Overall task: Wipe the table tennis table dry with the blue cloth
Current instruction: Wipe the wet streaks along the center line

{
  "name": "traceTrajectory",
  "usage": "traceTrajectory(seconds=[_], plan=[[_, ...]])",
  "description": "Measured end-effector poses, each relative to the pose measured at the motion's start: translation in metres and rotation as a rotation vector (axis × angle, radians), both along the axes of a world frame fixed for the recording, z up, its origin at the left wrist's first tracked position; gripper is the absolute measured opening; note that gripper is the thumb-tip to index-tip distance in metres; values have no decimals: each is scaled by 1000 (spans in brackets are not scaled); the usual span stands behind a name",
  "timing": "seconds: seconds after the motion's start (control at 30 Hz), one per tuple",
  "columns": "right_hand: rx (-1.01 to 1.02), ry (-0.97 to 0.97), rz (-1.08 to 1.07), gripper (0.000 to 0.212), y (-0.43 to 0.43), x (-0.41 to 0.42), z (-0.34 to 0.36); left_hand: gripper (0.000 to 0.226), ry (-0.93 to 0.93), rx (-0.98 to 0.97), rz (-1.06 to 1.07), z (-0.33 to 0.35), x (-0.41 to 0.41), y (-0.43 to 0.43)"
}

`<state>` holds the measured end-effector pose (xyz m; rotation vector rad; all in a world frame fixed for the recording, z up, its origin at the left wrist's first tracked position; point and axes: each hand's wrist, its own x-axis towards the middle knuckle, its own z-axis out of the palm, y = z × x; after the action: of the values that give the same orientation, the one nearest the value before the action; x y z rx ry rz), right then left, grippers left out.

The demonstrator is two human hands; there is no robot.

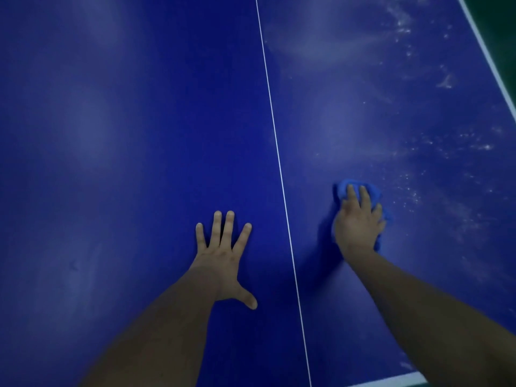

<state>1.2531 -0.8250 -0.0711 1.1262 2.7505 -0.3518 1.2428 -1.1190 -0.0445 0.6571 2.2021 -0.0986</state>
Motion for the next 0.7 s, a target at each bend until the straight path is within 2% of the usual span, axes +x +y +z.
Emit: traceTrajectory(seconds=[0.07, 0.13, 0.2, 0.3, 0.37, 0.4, 0.47, 0.57, 0.63, 0.7], plan=[[79, 54, 72, 52, -18, 16, 2, 160, 2, 7, 1, 0, 0, 0], [134, 104, 362, 52, -65, 38, -4, 160, 3, 16, 7, 0, 0, -1], [89, 60, 638, 52, -116, 58, -9, 160, 6, 22, 6, 0, 0, -2], [-31, 76, 772, 51, -138, 50, -7, 160, 2, 18, -3, -1, 0, -2], [24, 51, 831, 49, -117, 17, -14, 159, 3, 11, 3, -1, 0, -2], [71, 36, 813, 49, -102, -6, -17, 159, 7, 10, 7, -1, -1, -1], [126, 56, 592, 49, -66, -54, -17, 160, 3, 14, 12, 0, -1, 0], [19, 84, 186, 50, -38, -76, -5, 158, -31, 23, 10, 1, -1, 0], [13, 101, 182, 51, -48, -62, -2, 151, -21, 74, 34, 1, -4, -3], [64, 126, 370, 49, -80, -41, -3, 146, 47, 135, 72, 3, -15, -10]])
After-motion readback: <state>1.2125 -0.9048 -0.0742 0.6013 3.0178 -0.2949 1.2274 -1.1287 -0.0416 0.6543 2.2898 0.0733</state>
